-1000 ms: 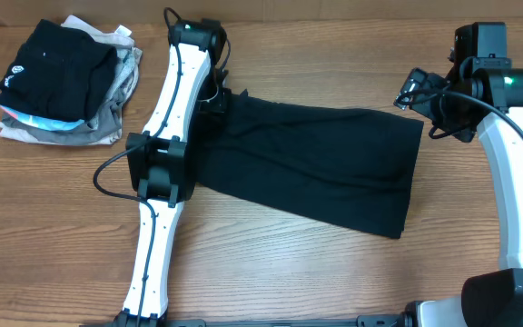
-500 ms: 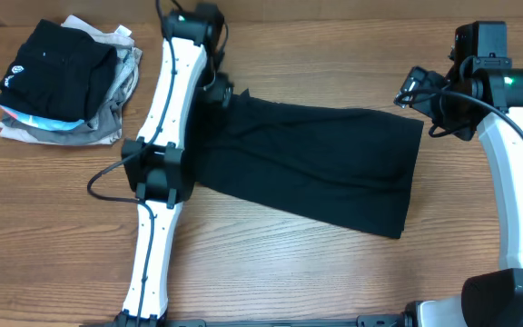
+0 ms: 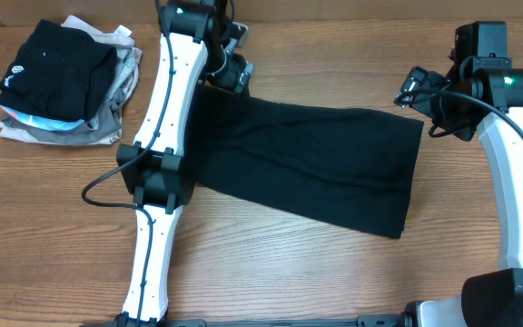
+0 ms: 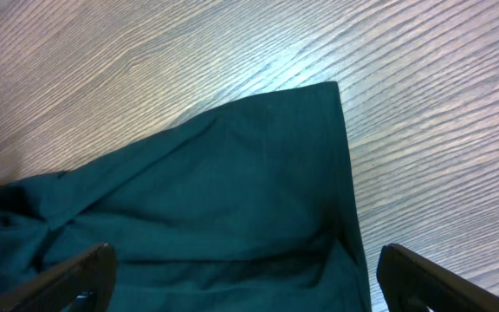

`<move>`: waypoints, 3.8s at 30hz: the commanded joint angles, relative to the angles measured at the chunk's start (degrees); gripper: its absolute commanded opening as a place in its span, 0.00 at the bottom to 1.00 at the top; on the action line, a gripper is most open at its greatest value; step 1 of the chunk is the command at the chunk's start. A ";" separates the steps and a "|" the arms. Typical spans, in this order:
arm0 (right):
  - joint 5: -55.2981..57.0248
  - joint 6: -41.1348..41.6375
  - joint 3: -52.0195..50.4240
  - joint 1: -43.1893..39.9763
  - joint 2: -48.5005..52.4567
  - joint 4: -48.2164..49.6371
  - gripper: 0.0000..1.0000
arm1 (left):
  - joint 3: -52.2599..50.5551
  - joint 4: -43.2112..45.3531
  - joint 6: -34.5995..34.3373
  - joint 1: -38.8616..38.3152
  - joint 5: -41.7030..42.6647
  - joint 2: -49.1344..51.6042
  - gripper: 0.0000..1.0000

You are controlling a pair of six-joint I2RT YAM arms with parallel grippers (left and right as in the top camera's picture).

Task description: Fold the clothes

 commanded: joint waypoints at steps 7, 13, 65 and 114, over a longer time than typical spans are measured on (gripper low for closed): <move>0.02 -0.39 0.33 0.04 0.17 -0.20 1.00 | -9.86 8.44 23.30 -3.39 2.21 1.53 0.87; 0.04 -0.42 0.33 0.04 0.17 -0.50 1.00 | -11.10 10.38 23.63 -3.58 1.95 1.51 0.77; -4.00 -1.68 0.33 -0.13 7.76 0.57 1.00 | -9.70 -10.21 -17.42 -12.00 -3.72 -3.13 0.04; -5.60 9.03 0.35 -7.34 22.36 14.10 1.00 | -9.86 -10.03 -18.01 -9.46 4.70 -16.33 0.75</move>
